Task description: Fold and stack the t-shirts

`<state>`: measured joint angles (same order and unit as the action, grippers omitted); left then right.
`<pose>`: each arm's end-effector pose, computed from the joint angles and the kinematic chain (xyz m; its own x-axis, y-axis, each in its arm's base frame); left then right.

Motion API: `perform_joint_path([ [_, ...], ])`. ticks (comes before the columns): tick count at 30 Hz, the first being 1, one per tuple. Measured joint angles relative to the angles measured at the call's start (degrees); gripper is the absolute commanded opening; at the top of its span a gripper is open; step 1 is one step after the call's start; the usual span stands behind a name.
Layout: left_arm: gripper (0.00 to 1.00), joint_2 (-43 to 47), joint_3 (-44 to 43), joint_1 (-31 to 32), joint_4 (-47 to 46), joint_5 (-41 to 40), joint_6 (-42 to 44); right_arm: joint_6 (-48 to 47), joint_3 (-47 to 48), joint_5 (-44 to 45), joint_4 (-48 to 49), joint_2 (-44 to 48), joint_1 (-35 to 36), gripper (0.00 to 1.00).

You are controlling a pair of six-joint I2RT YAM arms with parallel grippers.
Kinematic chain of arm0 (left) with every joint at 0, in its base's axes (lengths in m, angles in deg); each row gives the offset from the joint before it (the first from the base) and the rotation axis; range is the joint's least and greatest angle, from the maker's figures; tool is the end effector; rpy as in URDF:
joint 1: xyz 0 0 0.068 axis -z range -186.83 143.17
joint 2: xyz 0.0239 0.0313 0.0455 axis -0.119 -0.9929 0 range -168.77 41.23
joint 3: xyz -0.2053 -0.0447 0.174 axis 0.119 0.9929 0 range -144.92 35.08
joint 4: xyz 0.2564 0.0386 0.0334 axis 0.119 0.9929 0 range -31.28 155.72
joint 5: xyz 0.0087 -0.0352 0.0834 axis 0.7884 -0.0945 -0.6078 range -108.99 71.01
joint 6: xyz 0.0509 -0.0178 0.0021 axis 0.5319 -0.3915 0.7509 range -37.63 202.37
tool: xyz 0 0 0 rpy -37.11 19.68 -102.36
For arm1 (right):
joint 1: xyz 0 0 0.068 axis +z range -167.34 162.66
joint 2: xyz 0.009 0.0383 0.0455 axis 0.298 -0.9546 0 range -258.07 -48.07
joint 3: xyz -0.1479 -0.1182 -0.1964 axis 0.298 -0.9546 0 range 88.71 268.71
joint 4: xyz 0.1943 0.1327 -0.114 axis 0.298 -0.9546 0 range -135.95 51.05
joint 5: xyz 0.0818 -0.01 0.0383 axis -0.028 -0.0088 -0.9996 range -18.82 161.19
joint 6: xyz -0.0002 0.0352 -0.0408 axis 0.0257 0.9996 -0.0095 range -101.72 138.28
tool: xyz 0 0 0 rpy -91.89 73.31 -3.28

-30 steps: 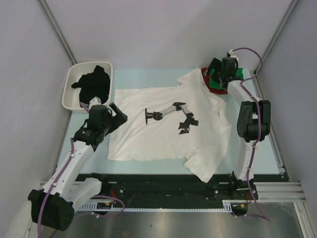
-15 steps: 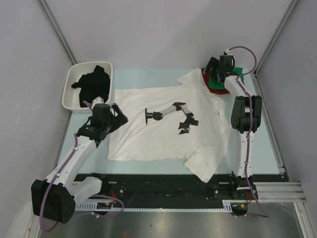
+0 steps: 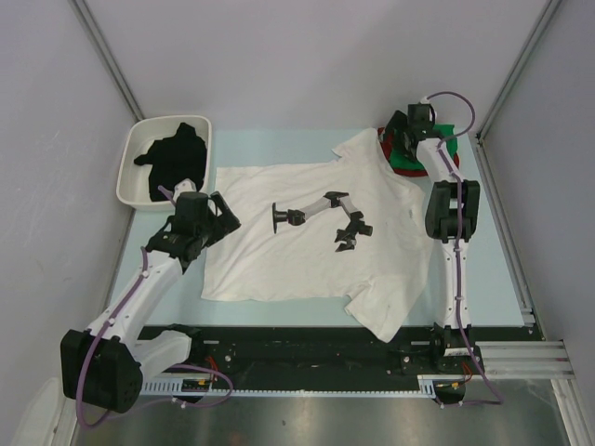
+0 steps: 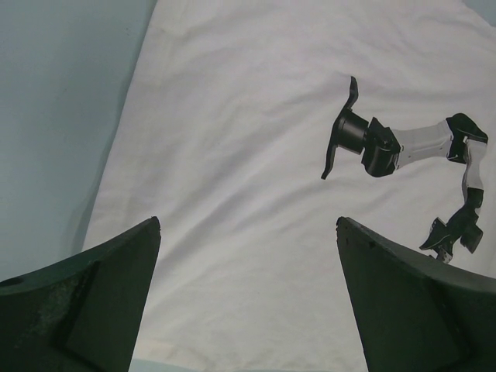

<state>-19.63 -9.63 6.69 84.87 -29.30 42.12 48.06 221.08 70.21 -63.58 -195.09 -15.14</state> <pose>0.2194 -0.0462 0.2601 -0.5649 -0.5180 -0.6423 -0.3454 0.8554 -0.3860 0.5780 0.0227 0.1840 -0.5745 0.4750 -0.6666 0.2695 0.8788 0.3939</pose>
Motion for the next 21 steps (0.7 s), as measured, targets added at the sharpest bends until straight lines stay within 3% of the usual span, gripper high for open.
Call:
perform_joint_path([
  [21, 1.00, -0.17, -0.63, -0.55, 0.09, -0.94, 1.36, 3.74, 8.66, 3.43, -7.34, -3.67, -6.08, 1.00],
])
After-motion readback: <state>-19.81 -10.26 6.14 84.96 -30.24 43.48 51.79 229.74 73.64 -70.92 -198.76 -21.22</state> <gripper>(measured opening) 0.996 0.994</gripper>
